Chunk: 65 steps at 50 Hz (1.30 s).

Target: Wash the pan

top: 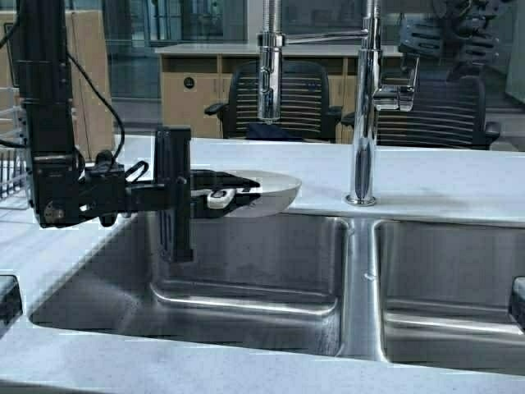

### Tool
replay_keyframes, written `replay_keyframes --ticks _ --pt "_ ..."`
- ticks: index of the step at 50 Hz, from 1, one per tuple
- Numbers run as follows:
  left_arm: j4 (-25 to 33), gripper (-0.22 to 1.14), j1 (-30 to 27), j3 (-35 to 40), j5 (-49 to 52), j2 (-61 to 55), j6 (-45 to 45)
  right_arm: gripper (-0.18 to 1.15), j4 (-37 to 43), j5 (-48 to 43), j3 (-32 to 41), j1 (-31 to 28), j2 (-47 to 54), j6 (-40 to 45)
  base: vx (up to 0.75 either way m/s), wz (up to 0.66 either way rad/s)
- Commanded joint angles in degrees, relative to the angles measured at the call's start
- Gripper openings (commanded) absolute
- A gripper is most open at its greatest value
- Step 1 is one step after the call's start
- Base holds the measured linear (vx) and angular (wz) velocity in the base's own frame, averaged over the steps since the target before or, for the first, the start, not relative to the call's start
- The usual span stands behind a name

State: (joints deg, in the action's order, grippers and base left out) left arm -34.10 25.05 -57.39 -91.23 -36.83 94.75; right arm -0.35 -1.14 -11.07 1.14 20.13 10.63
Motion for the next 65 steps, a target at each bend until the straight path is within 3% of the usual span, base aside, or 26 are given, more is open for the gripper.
replay_keyframes --ticks 1,28,37,40,43,50,52,54,60,65 --pt "0.18 0.03 0.09 0.35 -1.23 1.05 -1.32 1.04 0.53 2.64 0.97 3.60 -2.11 0.79 0.00 0.00" --pt "0.18 0.03 0.09 0.44 -3.08 -0.53 -1.41 1.04 -0.26 2.11 -1.93 5.36 -13.27 -0.26 0.00 0.00" --pt "0.18 0.03 0.09 0.44 -3.16 -0.79 -1.49 1.00 0.09 2.11 -6.15 6.94 -11.16 0.09 -0.01 -0.01" --pt "0.26 0.03 0.09 0.53 -3.16 -0.88 -1.49 0.92 0.09 2.29 -6.24 6.42 -9.49 0.18 -0.01 -0.01" --pt "0.18 0.03 0.09 0.53 -3.16 -1.05 -1.49 0.74 0.26 2.46 -5.71 5.27 -7.65 0.26 -0.01 -0.02" --pt "0.18 0.03 0.09 0.44 -3.16 -1.05 -1.49 0.04 1.23 2.72 -2.29 1.41 -3.52 0.26 -0.01 -0.02" --pt "0.18 0.03 0.09 0.35 -3.25 -1.05 -1.49 -0.08 1.41 2.72 -1.32 0.18 -2.72 0.26 -0.01 -0.01" --pt "0.18 0.03 0.09 0.35 -3.16 -1.05 -1.49 -0.08 1.41 2.72 -0.26 -0.97 -2.11 0.26 -0.01 -0.01" --pt "0.18 0.03 0.09 0.26 -3.16 -1.05 -1.49 0.09 1.41 3.87 2.11 -5.19 -1.41 0.00 0.00 0.00" --pt "0.18 0.03 0.09 0.53 -3.25 -1.14 -1.67 0.07 1.23 5.63 3.87 -8.53 -1.67 -0.44 0.00 0.00"
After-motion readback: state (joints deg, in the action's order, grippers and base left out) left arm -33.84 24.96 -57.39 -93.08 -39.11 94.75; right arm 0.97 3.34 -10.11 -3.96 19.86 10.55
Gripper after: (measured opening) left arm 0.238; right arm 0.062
